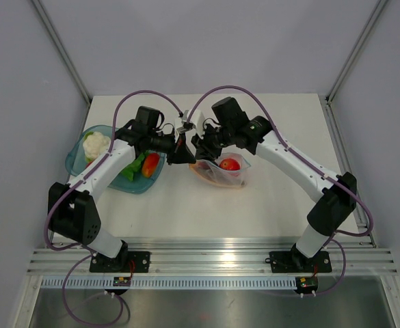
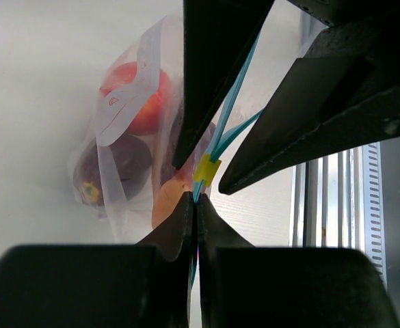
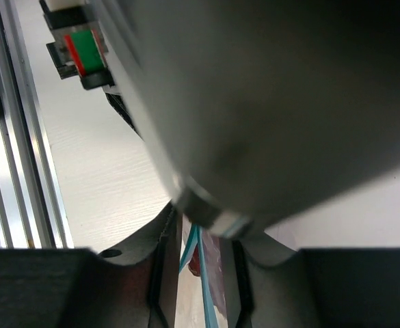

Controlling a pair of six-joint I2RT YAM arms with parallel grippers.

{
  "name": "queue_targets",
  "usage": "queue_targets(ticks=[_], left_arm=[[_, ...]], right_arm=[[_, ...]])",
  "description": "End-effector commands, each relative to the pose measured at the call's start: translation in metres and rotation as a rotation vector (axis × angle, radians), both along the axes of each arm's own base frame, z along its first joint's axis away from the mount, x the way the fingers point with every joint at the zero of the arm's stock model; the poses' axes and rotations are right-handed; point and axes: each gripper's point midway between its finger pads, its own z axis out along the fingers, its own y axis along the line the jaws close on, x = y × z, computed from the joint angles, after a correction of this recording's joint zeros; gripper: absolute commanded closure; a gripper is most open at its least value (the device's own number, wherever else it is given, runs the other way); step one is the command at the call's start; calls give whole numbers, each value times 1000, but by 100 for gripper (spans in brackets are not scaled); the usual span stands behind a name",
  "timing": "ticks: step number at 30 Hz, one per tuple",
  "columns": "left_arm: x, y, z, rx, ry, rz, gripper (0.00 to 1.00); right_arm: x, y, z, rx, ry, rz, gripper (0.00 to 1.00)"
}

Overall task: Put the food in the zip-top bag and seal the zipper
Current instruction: Zip the zipper food storage bag at the center of the board.

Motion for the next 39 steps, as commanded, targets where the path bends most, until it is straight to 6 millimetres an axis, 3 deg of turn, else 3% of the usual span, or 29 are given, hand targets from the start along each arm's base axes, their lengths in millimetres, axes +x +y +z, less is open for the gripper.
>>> queue_targets(ticks=[1,4,26,39], left_arm=[[3,-6,20,-53,-52,-35,100],[3,-6,20,-52,-52,-36,100],[0,-6,34,-160,-52,-59,100],[0,-2,34,-157,-48,-49,100]], right_arm=[[-2,8,-2,13,-4,18,67],[-2,8,-2,13,-1,18,71],[-14,5,-2,60,-14,35,67],[-15,-2,1,55,-24,6,72]])
